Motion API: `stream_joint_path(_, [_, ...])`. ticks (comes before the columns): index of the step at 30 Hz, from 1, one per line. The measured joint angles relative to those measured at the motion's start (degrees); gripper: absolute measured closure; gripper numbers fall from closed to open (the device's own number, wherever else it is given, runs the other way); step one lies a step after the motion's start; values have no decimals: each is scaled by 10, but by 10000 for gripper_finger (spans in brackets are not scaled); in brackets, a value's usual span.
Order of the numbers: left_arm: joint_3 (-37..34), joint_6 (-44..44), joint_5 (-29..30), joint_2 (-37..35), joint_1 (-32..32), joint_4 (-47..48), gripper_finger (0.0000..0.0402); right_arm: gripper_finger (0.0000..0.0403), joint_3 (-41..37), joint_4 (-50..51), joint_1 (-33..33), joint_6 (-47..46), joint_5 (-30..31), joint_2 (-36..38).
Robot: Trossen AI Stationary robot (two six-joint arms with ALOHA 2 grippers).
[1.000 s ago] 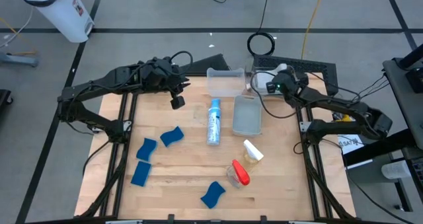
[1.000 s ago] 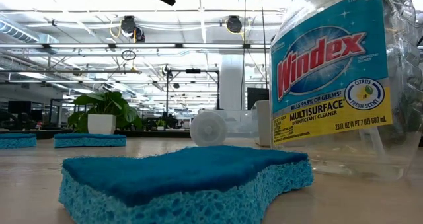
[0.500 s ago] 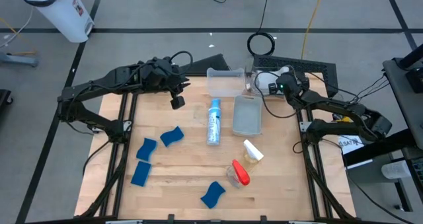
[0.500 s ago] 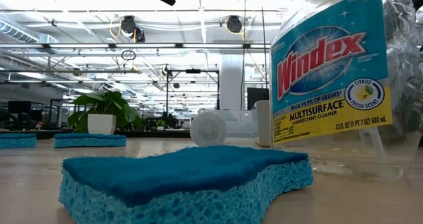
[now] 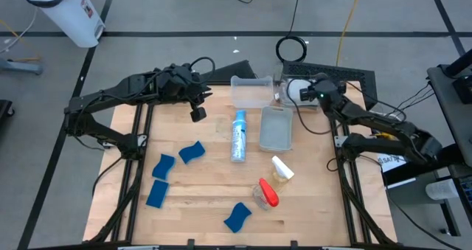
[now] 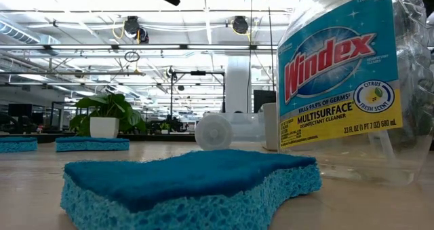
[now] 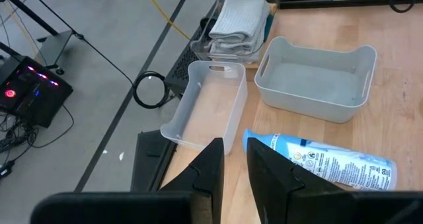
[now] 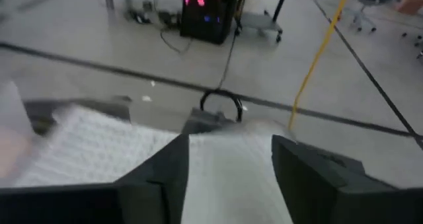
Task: Pick & Place Kitchen Items
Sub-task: Put the blue spray bottle into the white bin
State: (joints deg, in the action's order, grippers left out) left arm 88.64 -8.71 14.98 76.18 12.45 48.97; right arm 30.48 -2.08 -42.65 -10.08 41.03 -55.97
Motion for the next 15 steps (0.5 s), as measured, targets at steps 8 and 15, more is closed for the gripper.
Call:
stream_joint_path(8, [0, 0, 0, 0, 0, 0, 334, 177, 0, -41, 0, 3, -185, 40])
stream_joint_path(15, [0, 0, 0, 0, 0, 0, 334, 180, 0, -58, 0, 7, -340, 46])
